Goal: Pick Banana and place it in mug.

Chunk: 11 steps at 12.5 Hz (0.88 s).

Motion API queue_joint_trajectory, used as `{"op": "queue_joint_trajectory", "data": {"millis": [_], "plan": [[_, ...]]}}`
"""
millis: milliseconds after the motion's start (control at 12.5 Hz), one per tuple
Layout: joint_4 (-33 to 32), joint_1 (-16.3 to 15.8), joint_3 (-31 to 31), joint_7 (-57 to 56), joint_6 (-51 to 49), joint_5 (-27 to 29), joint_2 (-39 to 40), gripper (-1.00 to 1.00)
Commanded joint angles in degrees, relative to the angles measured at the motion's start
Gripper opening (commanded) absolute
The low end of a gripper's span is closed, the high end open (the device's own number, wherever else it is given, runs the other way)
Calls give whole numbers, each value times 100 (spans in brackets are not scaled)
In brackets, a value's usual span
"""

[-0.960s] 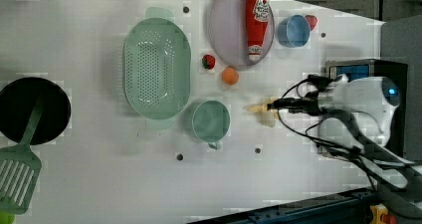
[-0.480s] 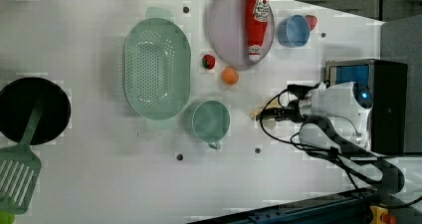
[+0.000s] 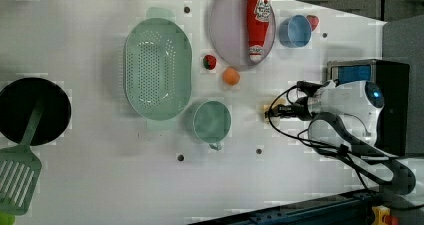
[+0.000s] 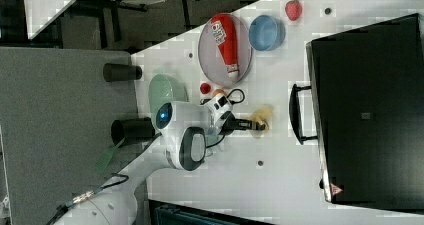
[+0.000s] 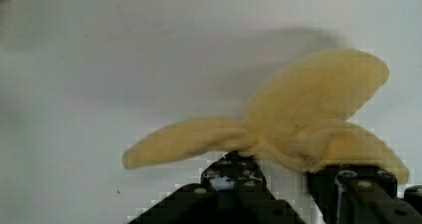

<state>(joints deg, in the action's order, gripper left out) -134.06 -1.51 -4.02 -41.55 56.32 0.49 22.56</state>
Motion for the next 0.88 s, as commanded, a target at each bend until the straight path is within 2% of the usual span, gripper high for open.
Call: {"op": "queue_joint_trajectory", "data": {"millis": [80, 240, 480, 880], "plan": [[136, 61, 49, -80, 40, -14, -1051, -30], [218, 50, 64, -63, -359, -14, -1658, -30], [584, -16, 174, -12, -1851, -14, -2343, -30], [1423, -80, 709, 859, -3351, -15, -3086, -30]]}}
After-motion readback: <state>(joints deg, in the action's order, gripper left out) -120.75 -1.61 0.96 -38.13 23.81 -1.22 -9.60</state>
